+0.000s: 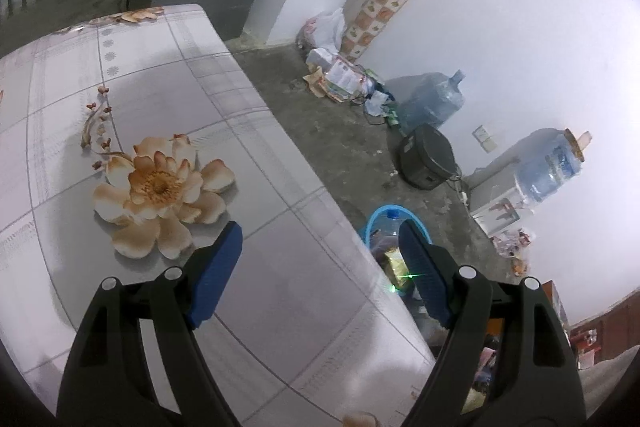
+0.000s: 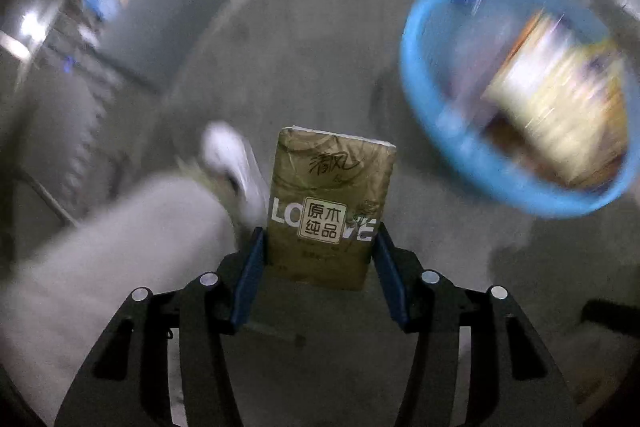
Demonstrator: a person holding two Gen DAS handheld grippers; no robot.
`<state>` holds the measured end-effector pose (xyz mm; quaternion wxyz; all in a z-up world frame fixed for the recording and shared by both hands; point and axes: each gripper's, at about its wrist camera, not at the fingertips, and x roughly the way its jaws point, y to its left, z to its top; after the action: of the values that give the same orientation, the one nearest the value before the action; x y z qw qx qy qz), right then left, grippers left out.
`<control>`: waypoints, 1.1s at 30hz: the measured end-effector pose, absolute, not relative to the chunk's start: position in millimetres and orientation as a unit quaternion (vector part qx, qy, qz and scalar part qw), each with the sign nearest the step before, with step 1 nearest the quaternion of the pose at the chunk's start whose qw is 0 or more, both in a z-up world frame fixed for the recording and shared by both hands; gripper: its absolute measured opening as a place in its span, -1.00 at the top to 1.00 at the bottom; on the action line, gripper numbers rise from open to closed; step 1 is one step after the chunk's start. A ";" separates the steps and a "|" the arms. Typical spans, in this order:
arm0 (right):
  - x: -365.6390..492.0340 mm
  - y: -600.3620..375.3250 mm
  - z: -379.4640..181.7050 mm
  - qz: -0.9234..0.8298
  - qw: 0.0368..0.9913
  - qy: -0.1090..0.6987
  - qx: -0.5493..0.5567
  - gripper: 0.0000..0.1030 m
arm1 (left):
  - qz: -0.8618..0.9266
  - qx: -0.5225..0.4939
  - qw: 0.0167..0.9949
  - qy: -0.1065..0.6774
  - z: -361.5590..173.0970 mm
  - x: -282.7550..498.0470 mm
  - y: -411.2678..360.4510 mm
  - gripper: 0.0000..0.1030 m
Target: Collect trash
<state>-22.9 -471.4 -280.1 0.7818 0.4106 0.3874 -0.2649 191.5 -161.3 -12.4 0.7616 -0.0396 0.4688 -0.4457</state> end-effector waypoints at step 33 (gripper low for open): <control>-59.9 -538.6 -95.6 -0.329 0.836 0.283 0.335 -0.48 | -0.379 -0.006 0.835 0.400 14.2 111.1 -87.5 -0.75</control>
<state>-59.9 -538.6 -95.6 0.8362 0.3346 0.2833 -0.3293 111.1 -87.5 14.2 0.8345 -0.0058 0.4001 -0.3788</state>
